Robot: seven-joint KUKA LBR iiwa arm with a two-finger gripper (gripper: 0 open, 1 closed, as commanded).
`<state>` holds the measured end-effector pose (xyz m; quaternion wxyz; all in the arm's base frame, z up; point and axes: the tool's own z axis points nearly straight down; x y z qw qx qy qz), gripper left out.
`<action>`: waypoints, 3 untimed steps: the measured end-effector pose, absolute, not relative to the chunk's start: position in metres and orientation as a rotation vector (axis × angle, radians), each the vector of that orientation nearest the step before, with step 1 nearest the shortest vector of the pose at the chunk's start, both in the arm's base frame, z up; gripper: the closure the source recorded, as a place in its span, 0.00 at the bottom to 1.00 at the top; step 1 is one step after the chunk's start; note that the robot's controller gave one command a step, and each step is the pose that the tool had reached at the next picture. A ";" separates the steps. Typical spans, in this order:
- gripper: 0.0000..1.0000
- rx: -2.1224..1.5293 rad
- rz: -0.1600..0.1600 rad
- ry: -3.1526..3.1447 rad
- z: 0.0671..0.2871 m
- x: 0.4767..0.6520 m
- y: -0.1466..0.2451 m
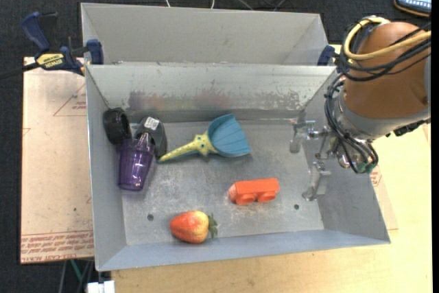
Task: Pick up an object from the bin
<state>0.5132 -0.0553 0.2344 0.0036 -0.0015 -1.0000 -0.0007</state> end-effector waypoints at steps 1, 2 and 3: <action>0.00 0.000 -0.001 -3.143 0.239 0.515 -0.055; 0.00 0.294 -0.002 -3.131 0.124 0.536 -0.030; 0.00 0.381 0.001 -3.127 0.154 0.546 -0.014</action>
Offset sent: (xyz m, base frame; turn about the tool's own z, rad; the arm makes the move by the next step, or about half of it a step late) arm 0.0312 0.0368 -0.1644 -0.2773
